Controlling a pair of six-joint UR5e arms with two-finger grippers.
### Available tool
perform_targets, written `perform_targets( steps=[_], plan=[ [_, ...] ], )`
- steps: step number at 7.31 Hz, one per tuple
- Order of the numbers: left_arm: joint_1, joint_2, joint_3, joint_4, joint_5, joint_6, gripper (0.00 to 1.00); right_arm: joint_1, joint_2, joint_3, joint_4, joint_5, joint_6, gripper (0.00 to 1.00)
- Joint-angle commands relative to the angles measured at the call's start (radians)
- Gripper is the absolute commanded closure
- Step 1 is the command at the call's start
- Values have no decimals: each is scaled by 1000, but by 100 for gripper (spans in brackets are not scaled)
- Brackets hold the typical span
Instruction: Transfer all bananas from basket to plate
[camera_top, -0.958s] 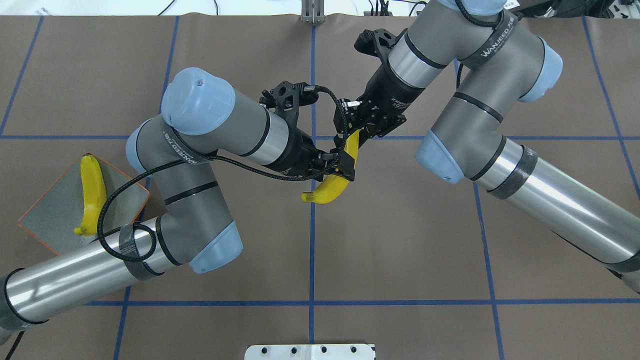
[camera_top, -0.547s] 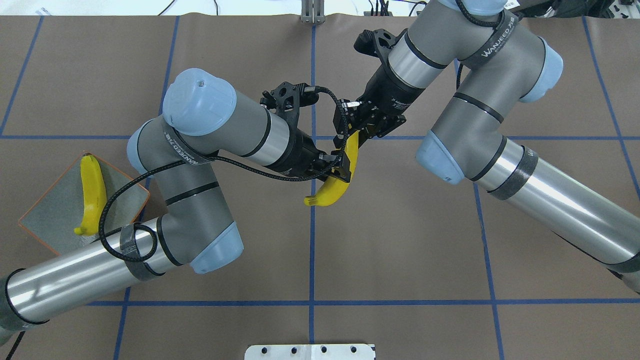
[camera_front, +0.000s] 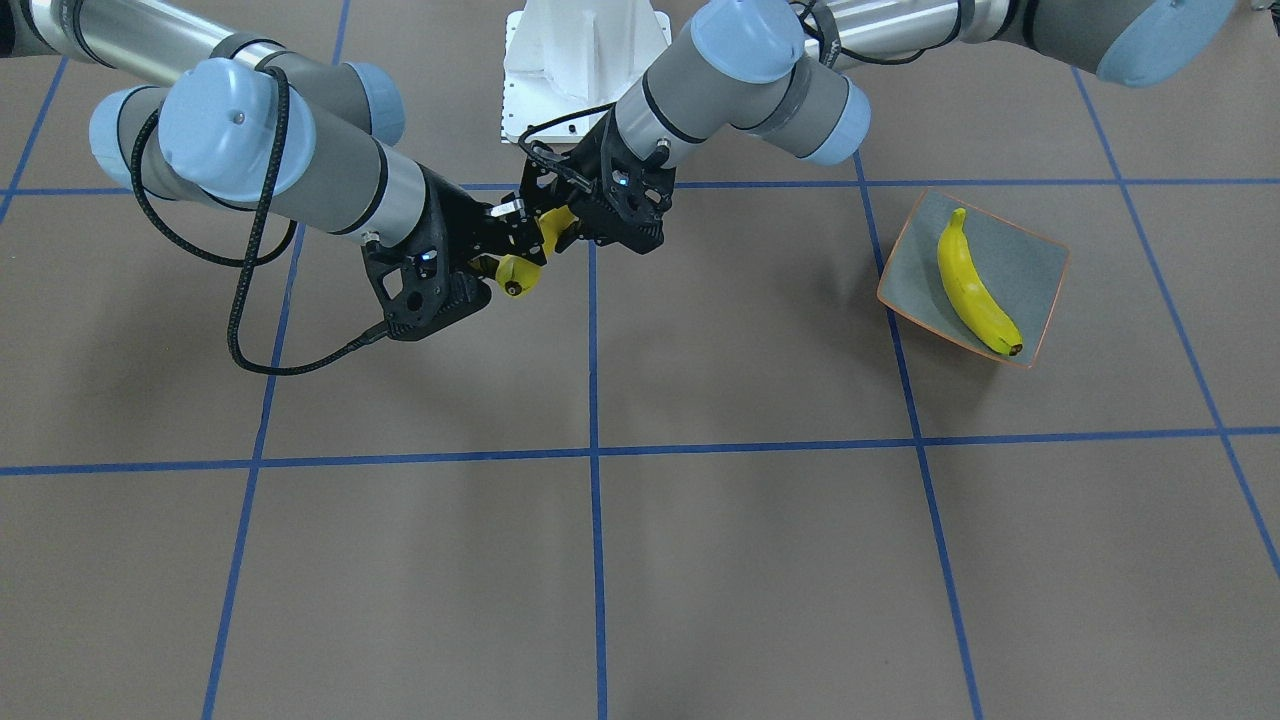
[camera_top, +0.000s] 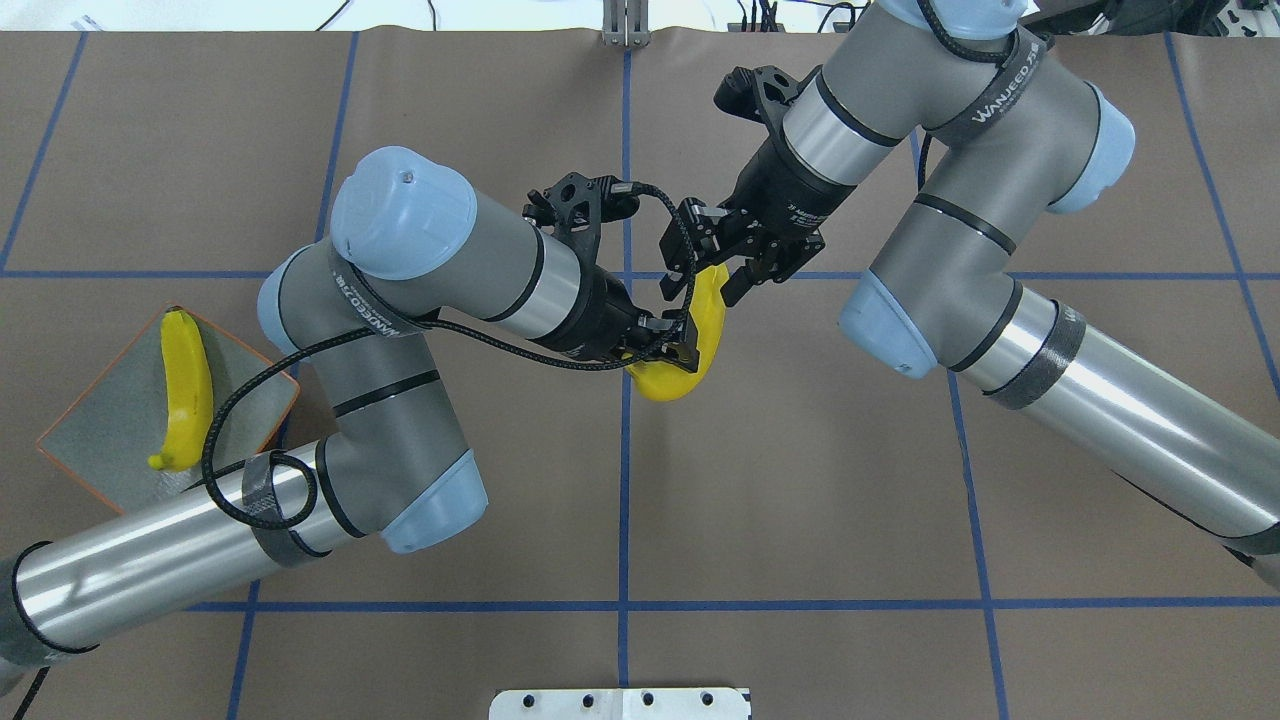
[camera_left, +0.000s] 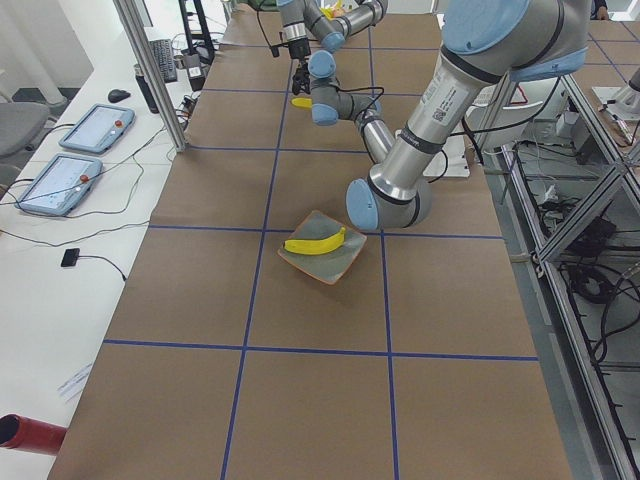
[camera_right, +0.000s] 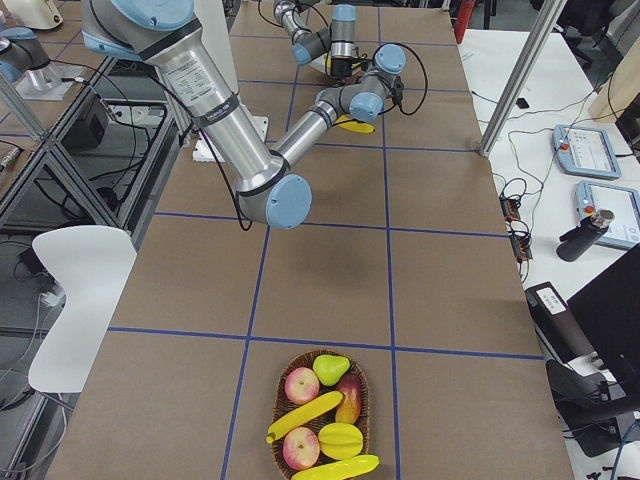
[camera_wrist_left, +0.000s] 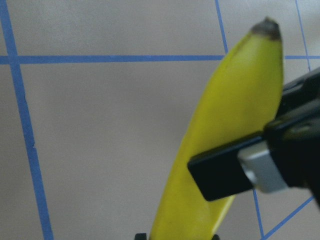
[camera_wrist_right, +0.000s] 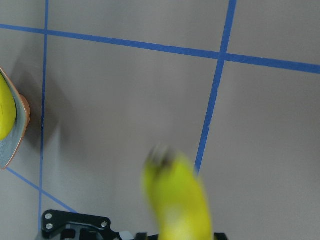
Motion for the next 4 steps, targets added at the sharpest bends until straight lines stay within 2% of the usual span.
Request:
perform_targets(
  steps=[1,4],
  plan=[
    [0,5,-1,0,0,1,100,-1,-3,9,2,-1,28,0],
    [-3,9,-2,1,-2,0,100,22,-13,32,-1,4,47,0]
  ],
)
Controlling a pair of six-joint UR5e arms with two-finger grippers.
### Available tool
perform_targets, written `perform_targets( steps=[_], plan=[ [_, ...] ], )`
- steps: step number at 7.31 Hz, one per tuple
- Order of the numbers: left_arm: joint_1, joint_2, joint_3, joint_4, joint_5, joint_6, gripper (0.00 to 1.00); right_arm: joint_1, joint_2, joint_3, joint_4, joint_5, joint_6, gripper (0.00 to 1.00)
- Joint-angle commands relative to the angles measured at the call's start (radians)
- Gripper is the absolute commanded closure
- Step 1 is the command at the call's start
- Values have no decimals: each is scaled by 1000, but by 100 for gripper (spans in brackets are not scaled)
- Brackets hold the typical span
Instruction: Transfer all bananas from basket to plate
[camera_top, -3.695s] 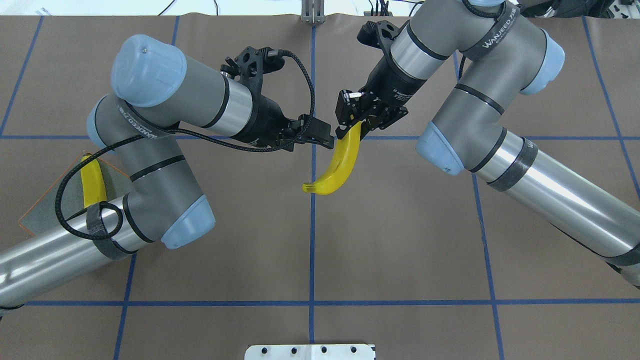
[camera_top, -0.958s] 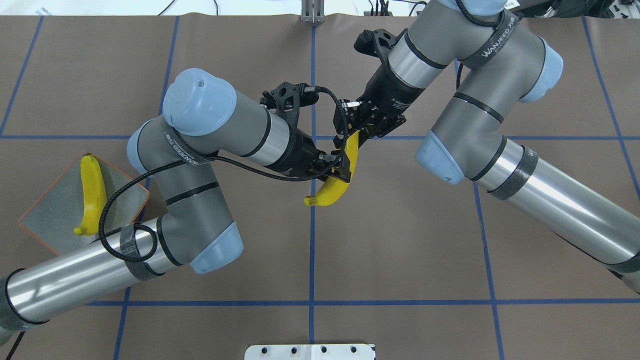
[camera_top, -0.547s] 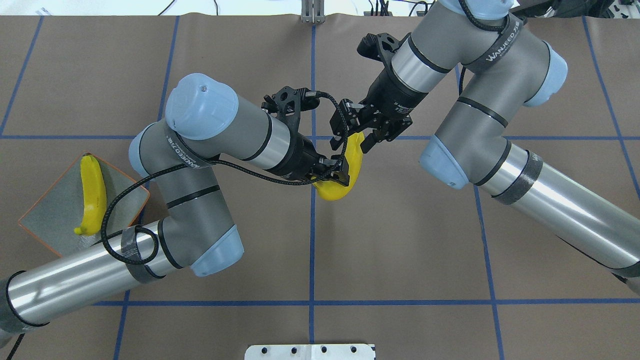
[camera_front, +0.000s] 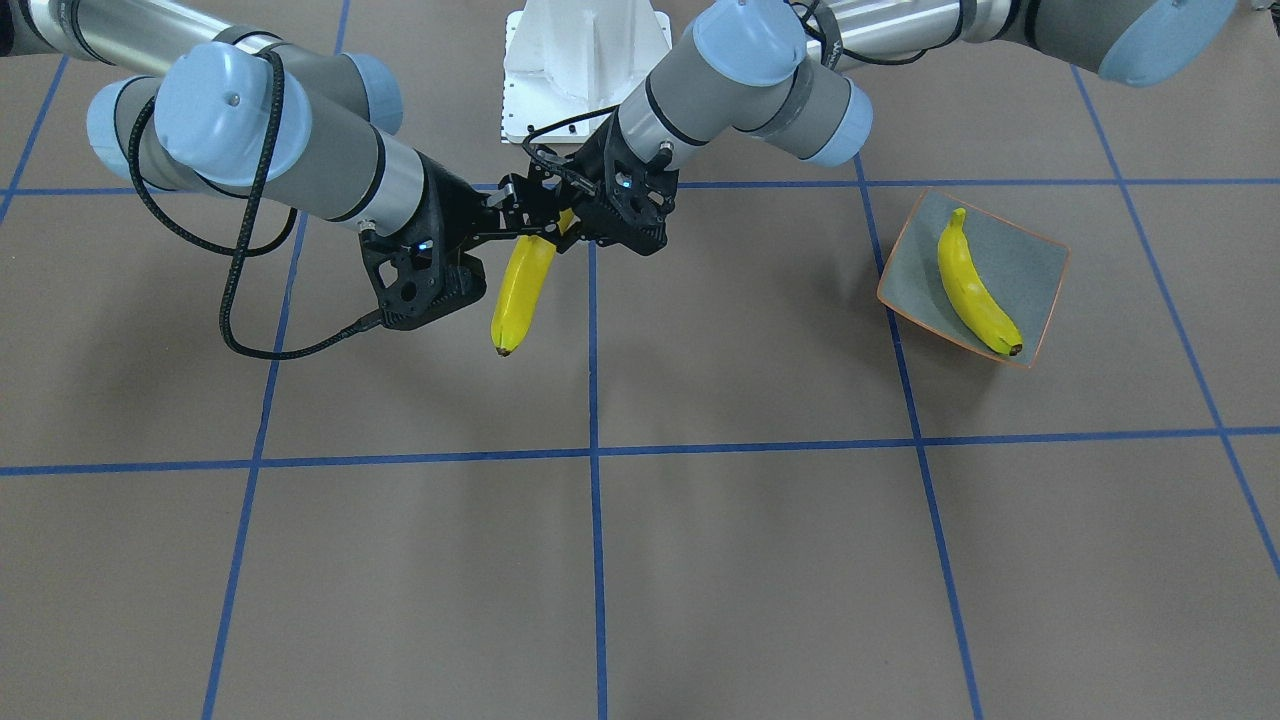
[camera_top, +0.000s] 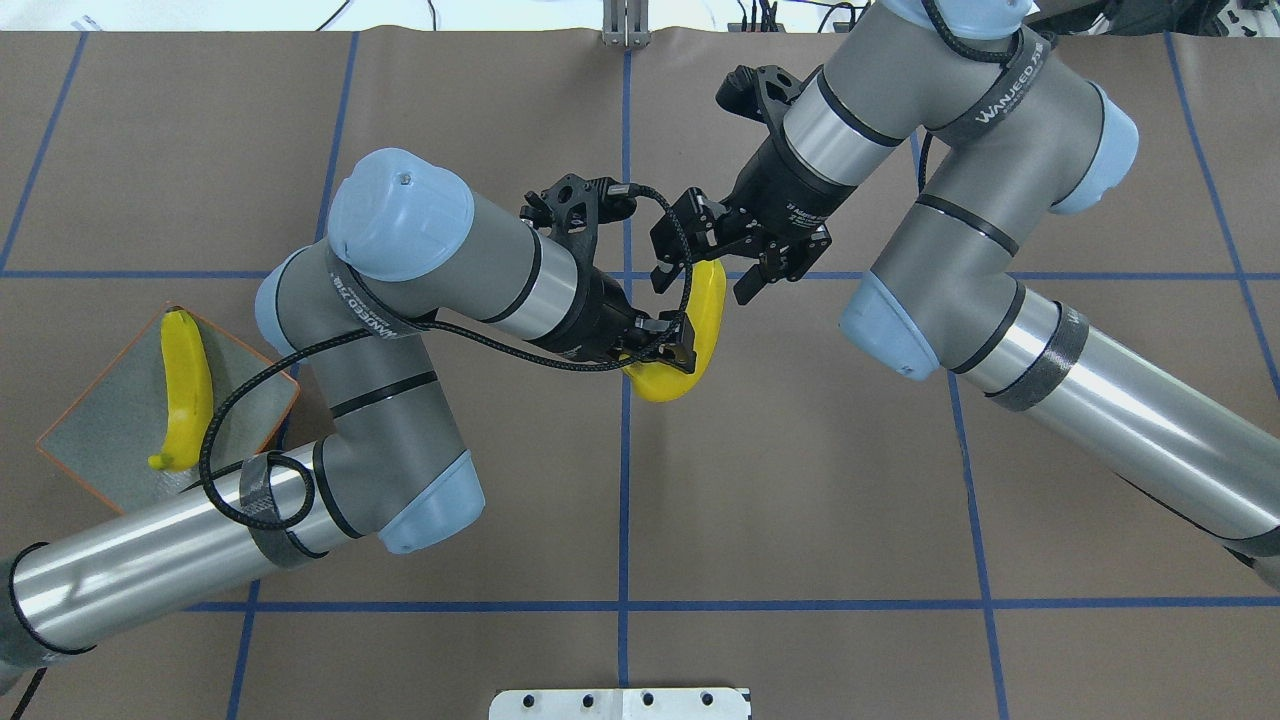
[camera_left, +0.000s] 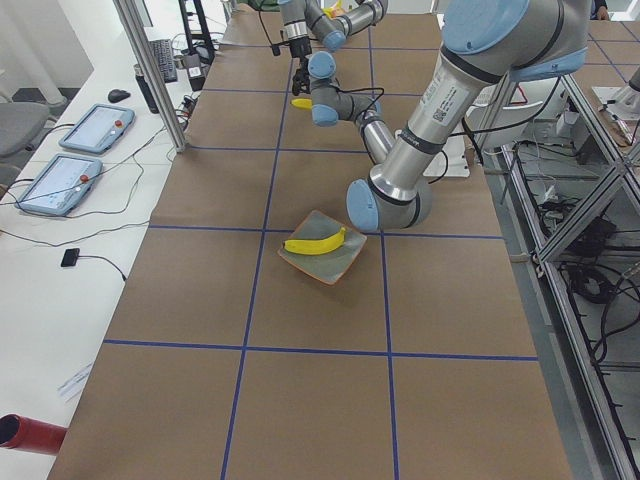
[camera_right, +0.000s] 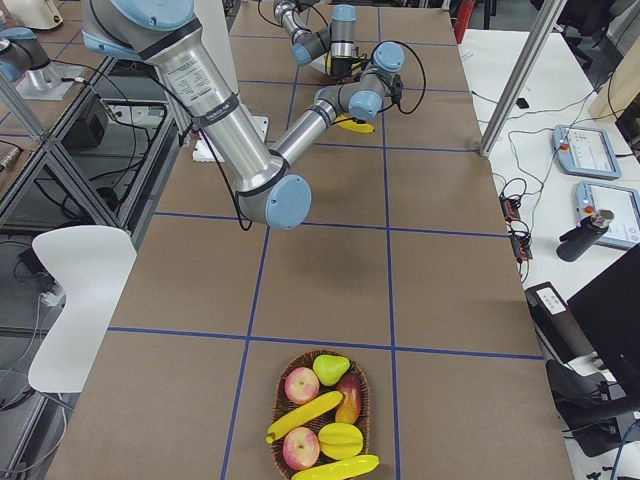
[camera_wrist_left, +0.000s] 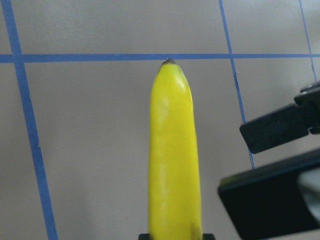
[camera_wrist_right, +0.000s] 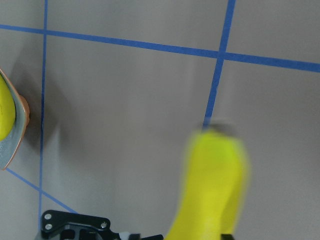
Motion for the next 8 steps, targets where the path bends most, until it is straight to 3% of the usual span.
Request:
perform_targets(
  steps=[1,3,5,6,7,8],
  plan=[
    [-5,15,-8,3,-4,-2,100,48,-19,23,-3,17,4,0],
    [-31,82,-57,4,-12,-3,100,133,-45,27,-5,78,2,0],
    [-120,141,-102,4,-134,-3,100,173,-68,23,-5,90,3,0],
    [-170,224,-176,4,-186,-5,100,194,-82,19,-6,90,4,0],
    [-197,338,-268,3,-187,-6,100,220,-99,17,-9,72,4,0],
    [-235,425,-324,3,-181,-8,100,245,-111,33,-14,-21,0,0]
  ],
)
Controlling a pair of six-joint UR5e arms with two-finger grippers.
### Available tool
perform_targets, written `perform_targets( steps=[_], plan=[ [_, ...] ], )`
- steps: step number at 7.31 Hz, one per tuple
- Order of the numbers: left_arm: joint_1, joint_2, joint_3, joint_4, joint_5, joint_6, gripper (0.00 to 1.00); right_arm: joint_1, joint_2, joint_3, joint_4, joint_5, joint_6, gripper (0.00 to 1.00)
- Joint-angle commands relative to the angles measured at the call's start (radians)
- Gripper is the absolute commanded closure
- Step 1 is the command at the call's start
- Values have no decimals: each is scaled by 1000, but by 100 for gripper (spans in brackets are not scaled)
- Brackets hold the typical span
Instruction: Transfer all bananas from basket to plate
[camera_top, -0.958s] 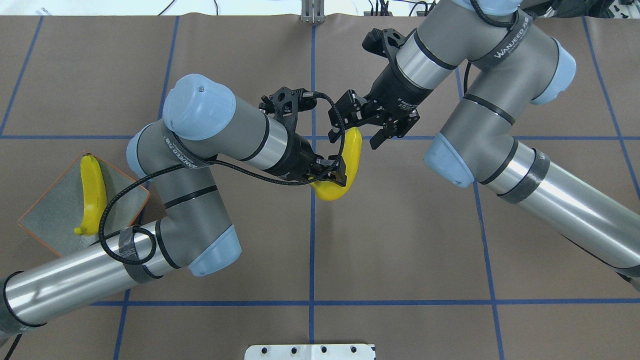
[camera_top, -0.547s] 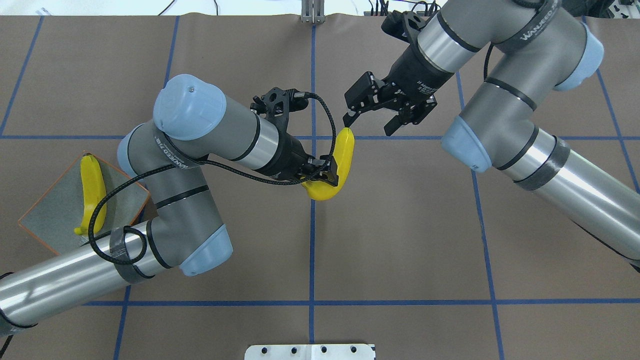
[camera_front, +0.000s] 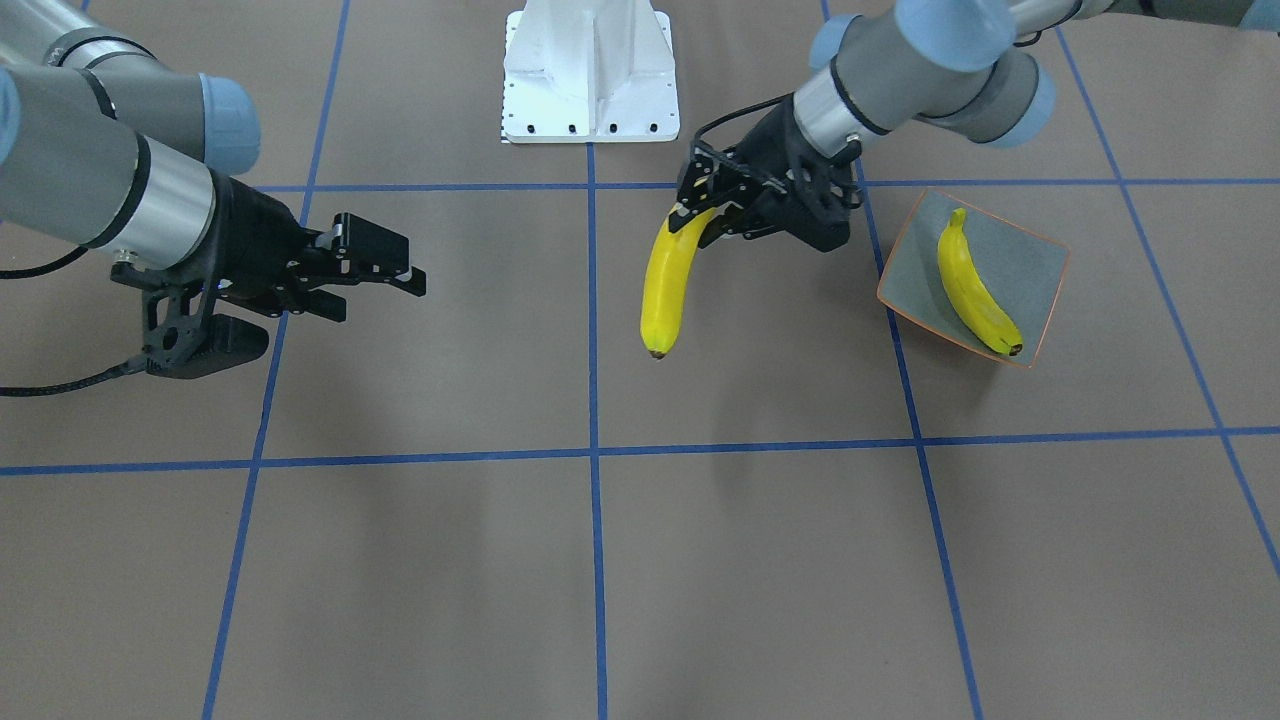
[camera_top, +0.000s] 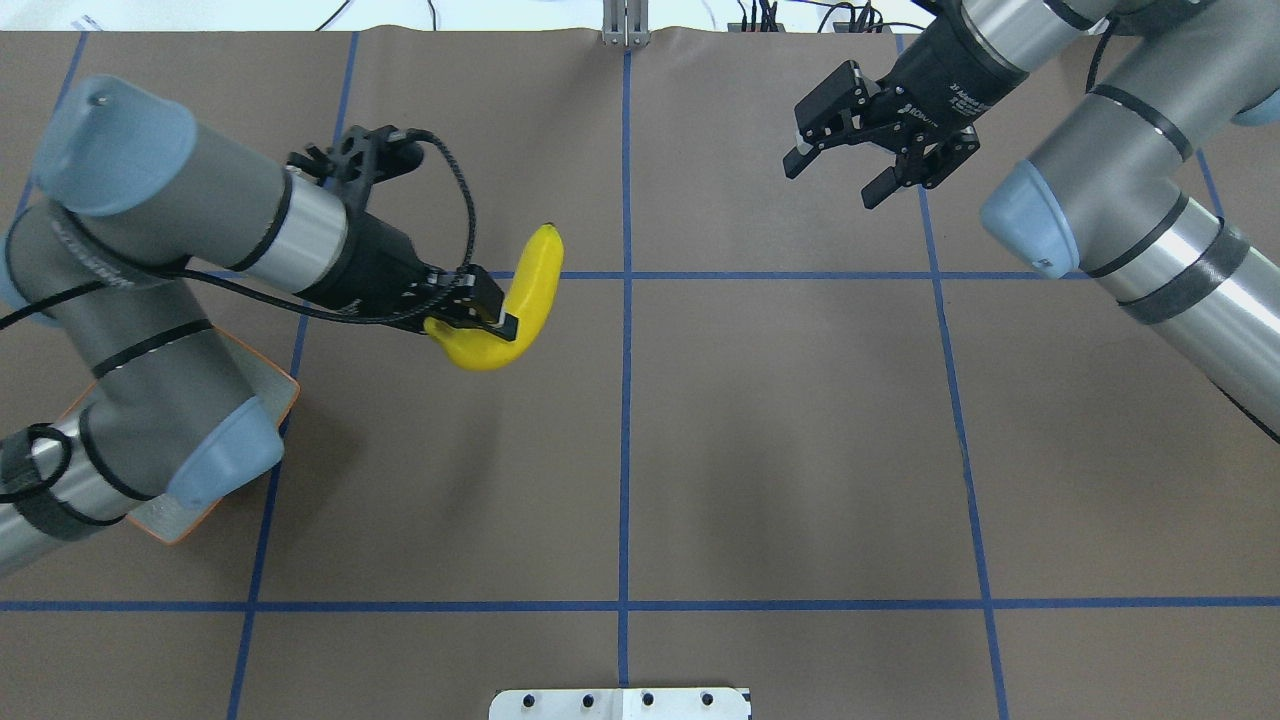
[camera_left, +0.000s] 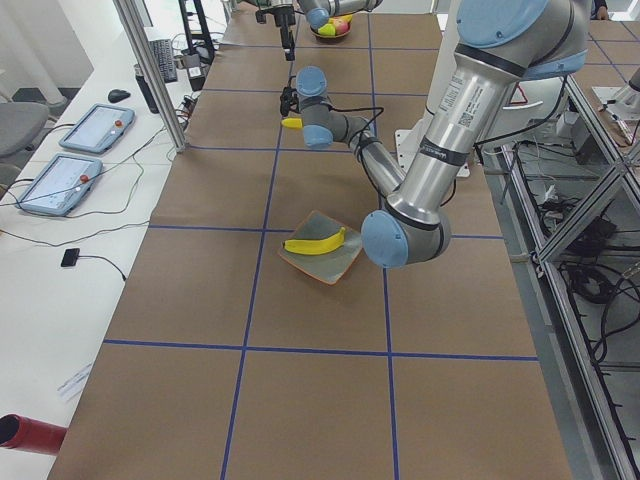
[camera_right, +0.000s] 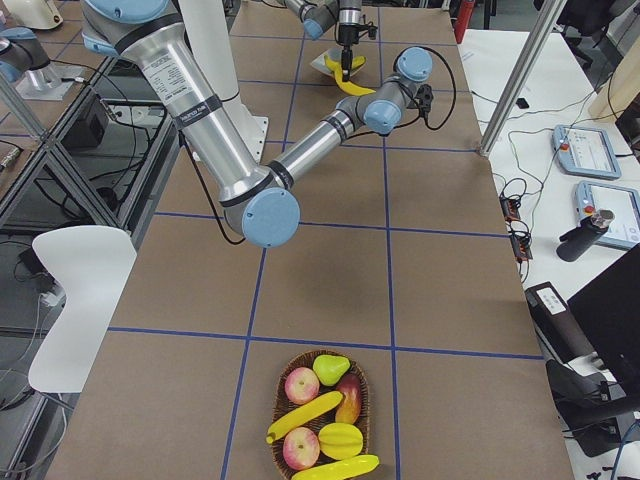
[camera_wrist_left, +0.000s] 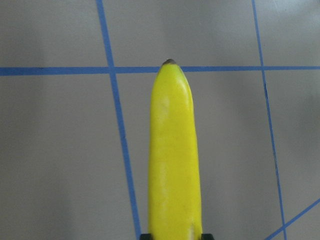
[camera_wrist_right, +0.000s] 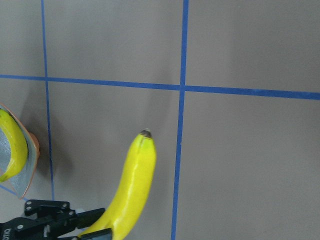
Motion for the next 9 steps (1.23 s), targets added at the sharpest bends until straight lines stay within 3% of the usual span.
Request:
perform_targets(
  steps=[1,3,5,7,9],
  plan=[
    [-65,181,-118,-1,1,0,100,16,-28,14,-5,-173,-16,0],
    [-82,356,-223,-2,119,0,100,-15,-45,14,-8,-313,-40,0],
    [-72,505,-283,-2,257,0,100,-14,-80,12,-40,-373,-152,0],
    [5,585,-281,1,413,-8,100,-9,-82,11,-106,-399,-260,0],
    [144,579,-281,88,545,-60,100,-3,-85,11,-127,-408,-308,0]
  ],
)
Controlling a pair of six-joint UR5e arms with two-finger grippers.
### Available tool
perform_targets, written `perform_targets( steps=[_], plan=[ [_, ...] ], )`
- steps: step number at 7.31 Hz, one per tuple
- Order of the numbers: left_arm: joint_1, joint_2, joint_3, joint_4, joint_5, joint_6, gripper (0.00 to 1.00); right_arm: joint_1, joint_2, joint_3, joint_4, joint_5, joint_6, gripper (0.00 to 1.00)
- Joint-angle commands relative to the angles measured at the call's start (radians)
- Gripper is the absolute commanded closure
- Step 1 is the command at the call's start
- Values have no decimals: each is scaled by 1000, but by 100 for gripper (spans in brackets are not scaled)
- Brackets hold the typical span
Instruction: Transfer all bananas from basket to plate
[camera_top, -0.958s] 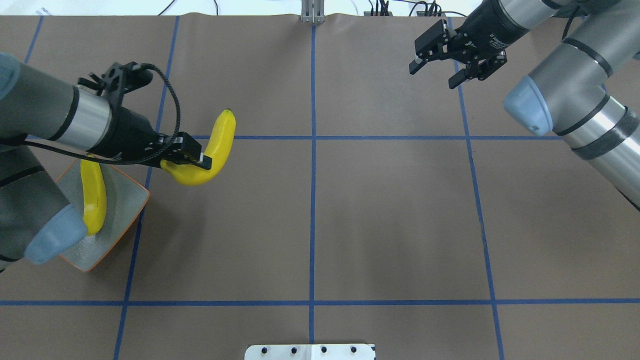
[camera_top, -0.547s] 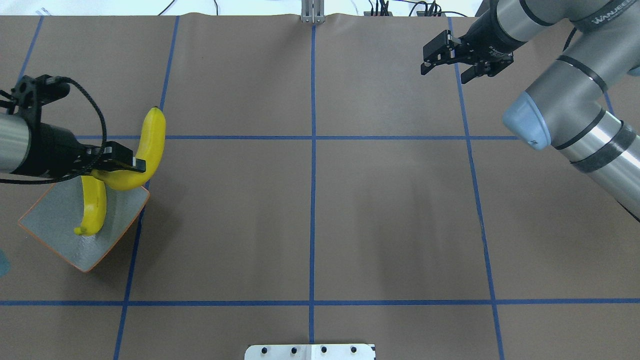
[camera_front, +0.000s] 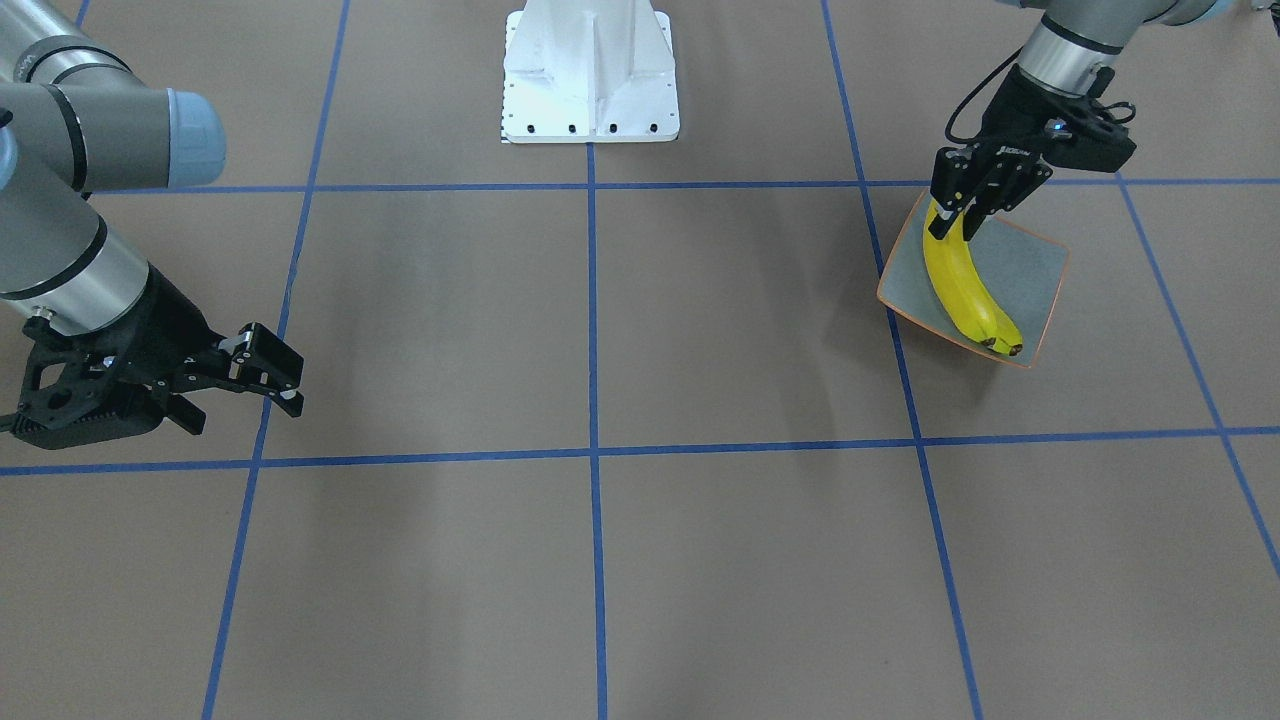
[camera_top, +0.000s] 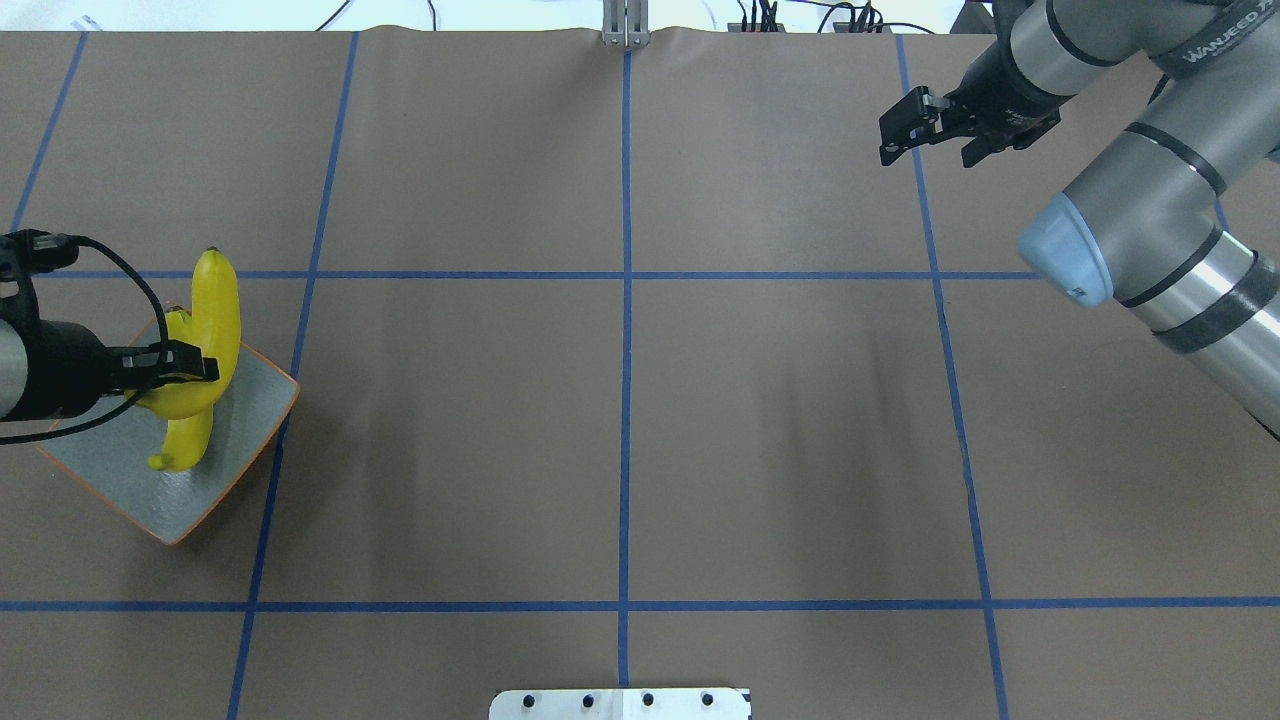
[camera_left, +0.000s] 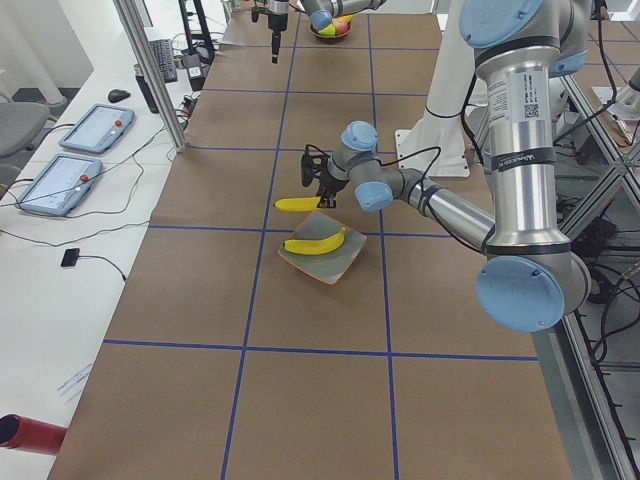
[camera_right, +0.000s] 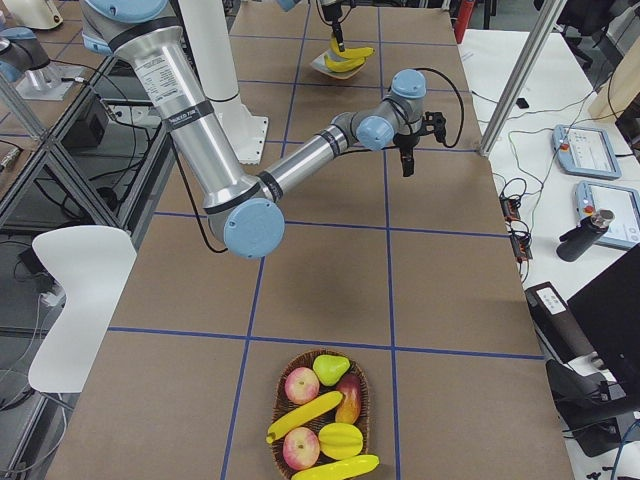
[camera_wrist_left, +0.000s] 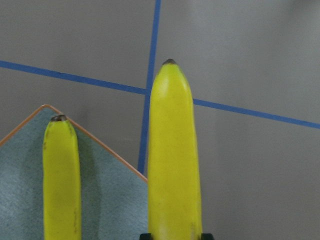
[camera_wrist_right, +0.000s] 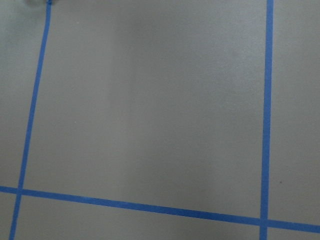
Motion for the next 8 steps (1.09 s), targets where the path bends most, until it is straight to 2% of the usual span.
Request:
perform_targets(
  steps=[1,6,7,8],
  plan=[
    [85,-5,0,58,76,-23,100,1,-7,0,-12,-5,-26,0],
    [86,10,47,61,73,-18,100,-8,-4,-3,-12,-5,-25,0],
    [86,12,49,60,73,-18,65,-8,-6,-5,-12,-5,-25,0],
    [86,12,50,60,73,-13,1,-8,-6,-6,-15,-5,-25,0]
  ],
)
